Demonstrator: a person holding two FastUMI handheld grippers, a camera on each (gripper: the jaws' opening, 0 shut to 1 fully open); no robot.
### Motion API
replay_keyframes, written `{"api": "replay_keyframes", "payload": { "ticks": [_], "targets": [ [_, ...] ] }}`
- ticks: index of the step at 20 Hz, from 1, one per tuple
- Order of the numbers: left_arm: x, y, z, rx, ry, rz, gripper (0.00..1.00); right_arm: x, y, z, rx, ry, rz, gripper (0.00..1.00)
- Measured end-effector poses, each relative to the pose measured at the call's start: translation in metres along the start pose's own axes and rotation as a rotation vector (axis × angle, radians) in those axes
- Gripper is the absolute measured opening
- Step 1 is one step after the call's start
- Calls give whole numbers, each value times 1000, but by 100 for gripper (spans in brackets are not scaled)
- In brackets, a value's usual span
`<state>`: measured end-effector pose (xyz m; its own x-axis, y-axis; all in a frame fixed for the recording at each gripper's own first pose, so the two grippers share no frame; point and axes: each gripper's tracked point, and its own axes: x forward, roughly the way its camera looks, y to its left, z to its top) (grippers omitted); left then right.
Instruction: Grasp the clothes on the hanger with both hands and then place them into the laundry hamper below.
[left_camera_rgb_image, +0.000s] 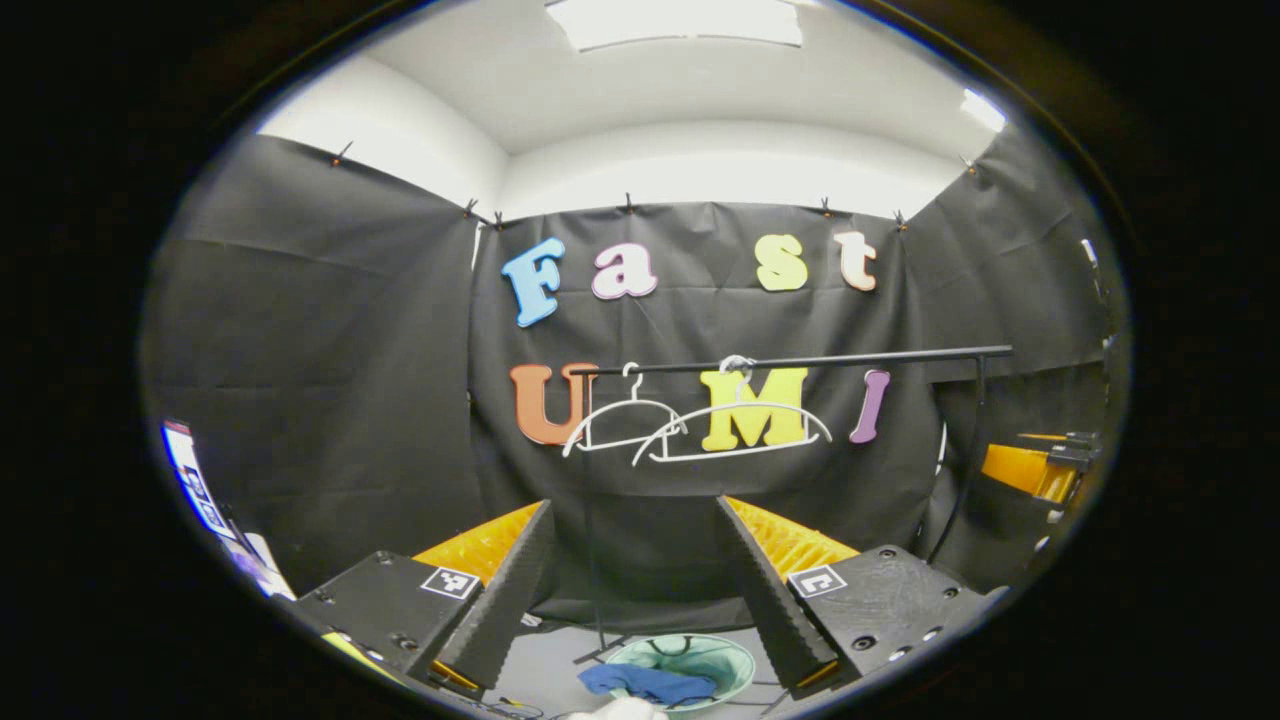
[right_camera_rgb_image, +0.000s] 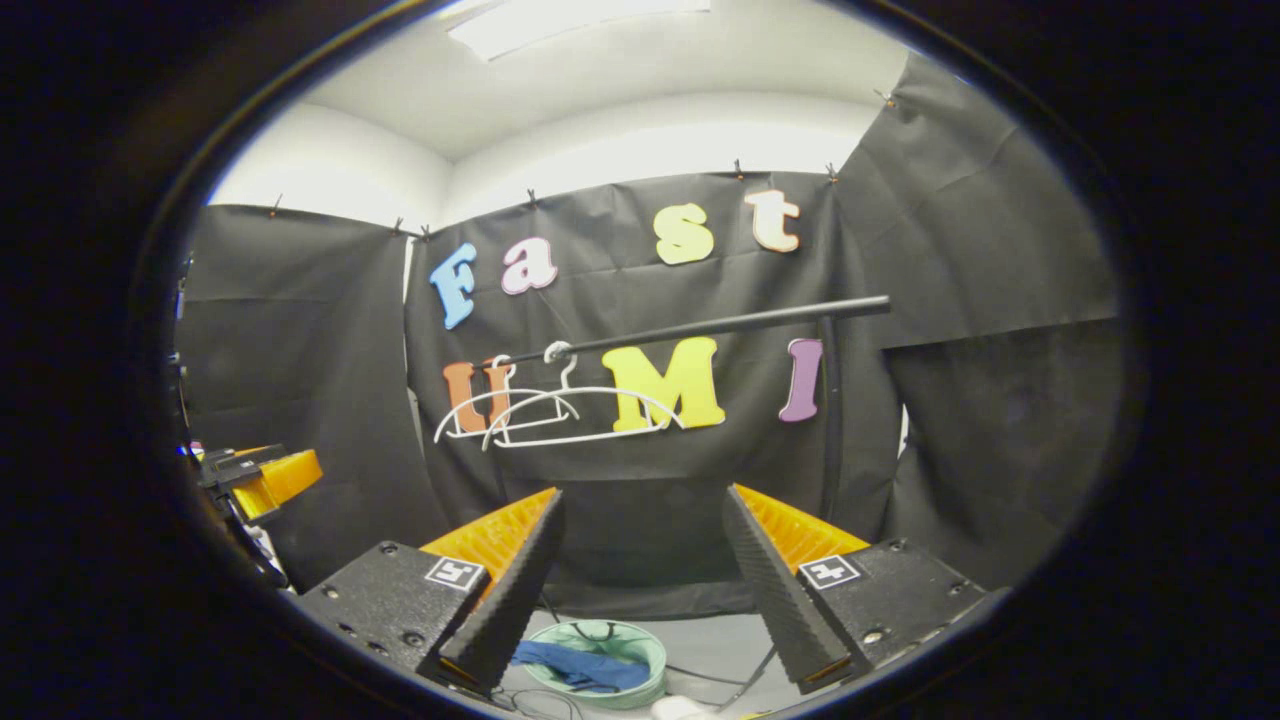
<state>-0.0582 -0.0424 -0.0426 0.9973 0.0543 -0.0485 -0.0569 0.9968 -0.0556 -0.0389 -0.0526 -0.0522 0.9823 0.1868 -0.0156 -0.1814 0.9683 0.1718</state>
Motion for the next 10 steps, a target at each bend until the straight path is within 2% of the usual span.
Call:
{"api": "replay_keyframes", "payload": {
  "ticks": [4,7,10],
  "targets": [
    [-49,-25,-8,-13,43,67,97,-36,-26,-6,-7,25,48,99],
    [-83,-28,-9,23,48,145,98,-54,-47,-6,-23,16,74,99],
    [-104,-35,-8,27,63,149,100,-68,-46,-4,-21,21,97,99]
  ]
}}
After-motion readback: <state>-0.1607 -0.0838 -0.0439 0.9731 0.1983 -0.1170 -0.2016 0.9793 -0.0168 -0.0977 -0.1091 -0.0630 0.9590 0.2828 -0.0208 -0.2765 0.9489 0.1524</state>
